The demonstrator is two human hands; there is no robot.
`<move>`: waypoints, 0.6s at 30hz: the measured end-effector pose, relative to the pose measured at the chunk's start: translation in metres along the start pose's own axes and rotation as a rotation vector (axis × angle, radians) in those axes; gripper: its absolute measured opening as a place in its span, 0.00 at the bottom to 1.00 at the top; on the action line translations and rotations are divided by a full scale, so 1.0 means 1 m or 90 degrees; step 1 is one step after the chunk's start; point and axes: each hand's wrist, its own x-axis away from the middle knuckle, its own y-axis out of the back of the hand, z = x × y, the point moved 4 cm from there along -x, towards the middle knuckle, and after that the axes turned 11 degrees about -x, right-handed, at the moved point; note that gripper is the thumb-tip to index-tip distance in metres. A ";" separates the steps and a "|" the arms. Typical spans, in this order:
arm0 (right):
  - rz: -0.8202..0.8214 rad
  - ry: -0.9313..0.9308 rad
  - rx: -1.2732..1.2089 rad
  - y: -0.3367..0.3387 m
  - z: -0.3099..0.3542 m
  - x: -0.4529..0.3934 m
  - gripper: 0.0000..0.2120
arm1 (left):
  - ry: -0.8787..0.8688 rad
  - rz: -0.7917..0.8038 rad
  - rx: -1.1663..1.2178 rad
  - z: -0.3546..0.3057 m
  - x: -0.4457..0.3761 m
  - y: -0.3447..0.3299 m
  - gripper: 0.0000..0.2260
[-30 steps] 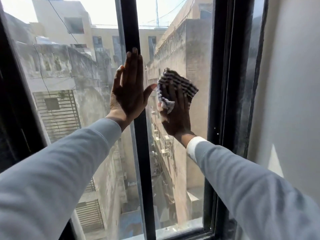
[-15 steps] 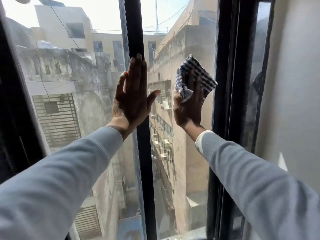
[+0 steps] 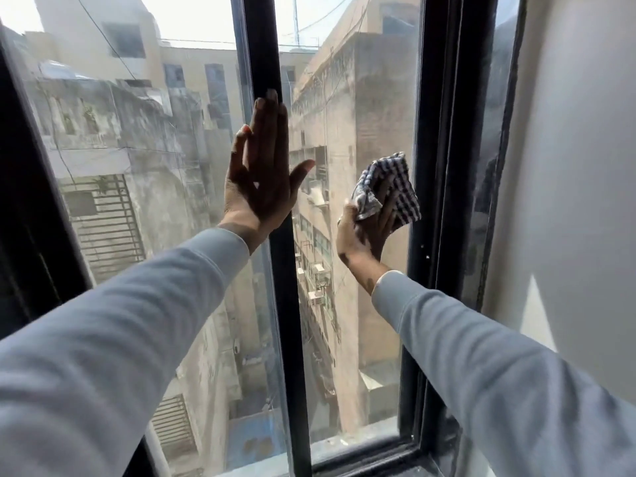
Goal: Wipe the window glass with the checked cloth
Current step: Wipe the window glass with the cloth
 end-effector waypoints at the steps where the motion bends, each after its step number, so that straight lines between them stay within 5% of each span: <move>1: 0.105 -0.114 -0.052 -0.008 -0.011 0.022 0.39 | 0.007 0.021 0.013 -0.001 0.000 0.003 0.38; 3: 0.221 -0.201 -0.142 -0.003 -0.022 0.056 0.43 | 0.021 0.072 0.047 -0.004 0.000 0.010 0.39; 5: 0.218 -0.152 -0.278 0.028 -0.008 0.068 0.42 | 0.017 0.121 0.090 -0.011 0.007 0.018 0.39; 8: 0.250 -0.155 -0.476 0.075 0.024 0.076 0.24 | 0.013 0.209 0.223 -0.035 0.042 0.036 0.36; 14: 0.371 -0.233 -0.663 0.152 0.056 0.126 0.27 | 0.415 0.608 0.930 -0.109 0.105 0.086 0.38; 18: 0.332 -0.274 -0.617 0.211 0.045 0.166 0.28 | 0.428 0.627 1.026 -0.128 0.131 0.116 0.24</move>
